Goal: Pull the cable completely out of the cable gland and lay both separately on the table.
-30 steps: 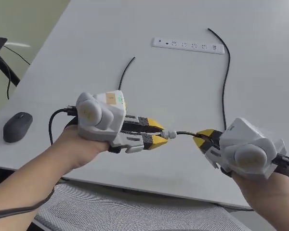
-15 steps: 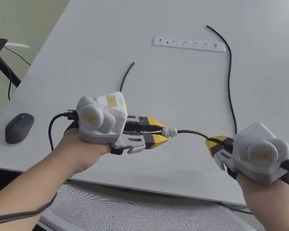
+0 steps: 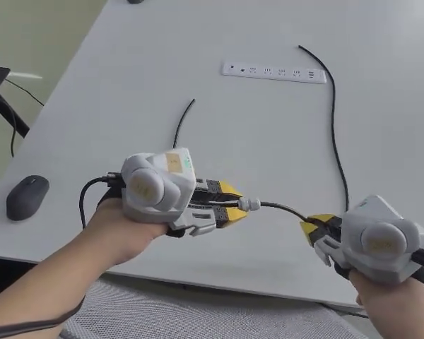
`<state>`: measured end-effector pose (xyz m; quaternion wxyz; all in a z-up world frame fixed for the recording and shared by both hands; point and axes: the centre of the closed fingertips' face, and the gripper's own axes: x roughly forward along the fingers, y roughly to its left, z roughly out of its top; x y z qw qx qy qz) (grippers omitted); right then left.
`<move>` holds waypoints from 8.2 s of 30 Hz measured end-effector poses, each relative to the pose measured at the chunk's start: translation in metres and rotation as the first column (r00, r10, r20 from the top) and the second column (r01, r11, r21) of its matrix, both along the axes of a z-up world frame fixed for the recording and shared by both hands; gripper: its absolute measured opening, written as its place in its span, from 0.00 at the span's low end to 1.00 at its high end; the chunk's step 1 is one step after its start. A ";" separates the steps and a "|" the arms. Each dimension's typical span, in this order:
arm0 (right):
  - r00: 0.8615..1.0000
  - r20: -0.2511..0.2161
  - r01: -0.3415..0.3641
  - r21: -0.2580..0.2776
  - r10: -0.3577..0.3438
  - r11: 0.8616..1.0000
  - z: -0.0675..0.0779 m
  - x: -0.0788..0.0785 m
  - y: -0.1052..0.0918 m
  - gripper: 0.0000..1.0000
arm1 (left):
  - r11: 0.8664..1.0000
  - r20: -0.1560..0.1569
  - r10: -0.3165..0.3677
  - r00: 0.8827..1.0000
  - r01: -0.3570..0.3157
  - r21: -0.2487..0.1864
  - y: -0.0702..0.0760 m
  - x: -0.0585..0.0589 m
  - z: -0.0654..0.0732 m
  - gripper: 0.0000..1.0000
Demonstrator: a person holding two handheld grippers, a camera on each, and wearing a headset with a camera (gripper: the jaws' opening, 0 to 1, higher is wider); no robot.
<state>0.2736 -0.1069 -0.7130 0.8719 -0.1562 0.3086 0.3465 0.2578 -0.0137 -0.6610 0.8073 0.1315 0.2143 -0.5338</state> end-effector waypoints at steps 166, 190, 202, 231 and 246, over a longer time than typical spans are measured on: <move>0.964 0.086 -0.245 -0.094 0.253 0.965 0.005 -0.008 0.065 0.00 | 0.997 -0.027 -0.043 0.999 0.045 0.057 -0.009 0.000 -0.020 0.15; 0.996 -0.087 -0.001 -0.020 -0.001 1.000 -0.027 0.011 0.020 0.00 | 0.999 -0.015 -0.017 1.000 0.017 0.029 -0.007 0.006 -0.012 0.15; 0.978 -0.185 0.097 0.000 -0.096 0.995 -0.050 0.010 0.000 0.00 | 0.999 -0.018 -0.023 1.000 0.024 0.034 -0.011 0.004 -0.016 0.15; 0.997 -0.076 -0.033 0.001 0.033 0.999 -0.031 0.006 0.006 0.03 | 0.998 -0.027 0.001 1.000 0.001 0.063 -0.003 0.006 -0.019 0.15; 0.959 0.090 -0.267 -0.019 0.268 0.964 0.011 -0.005 0.059 0.18 | 0.995 -0.026 -0.011 1.000 0.014 0.094 -0.003 0.001 -0.024 0.15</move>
